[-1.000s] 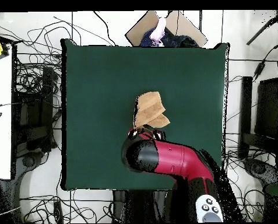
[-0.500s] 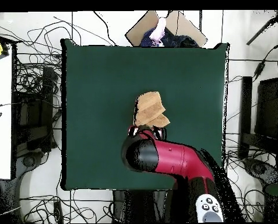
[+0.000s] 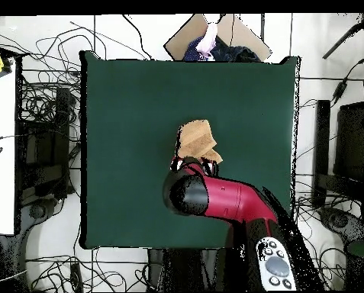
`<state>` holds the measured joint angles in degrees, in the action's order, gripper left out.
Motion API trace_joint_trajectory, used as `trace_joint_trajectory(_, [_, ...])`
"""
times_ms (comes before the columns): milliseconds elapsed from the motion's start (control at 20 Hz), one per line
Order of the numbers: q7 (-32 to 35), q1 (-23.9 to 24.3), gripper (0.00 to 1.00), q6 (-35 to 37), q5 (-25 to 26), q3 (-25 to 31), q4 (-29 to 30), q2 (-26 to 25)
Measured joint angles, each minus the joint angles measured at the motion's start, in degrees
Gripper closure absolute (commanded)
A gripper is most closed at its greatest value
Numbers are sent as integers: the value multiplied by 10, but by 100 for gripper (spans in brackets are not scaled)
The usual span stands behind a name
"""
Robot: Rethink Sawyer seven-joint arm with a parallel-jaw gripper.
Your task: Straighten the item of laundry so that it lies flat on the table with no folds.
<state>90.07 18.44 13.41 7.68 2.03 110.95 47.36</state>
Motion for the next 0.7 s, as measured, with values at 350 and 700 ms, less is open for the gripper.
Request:
trace_joint_trajectory(350, [0, 0, 0, -37, 0, 0, -13, -44])
trace_joint_trajectory(700, [0, 4, 0, -40, 5, 1, -22, -65])
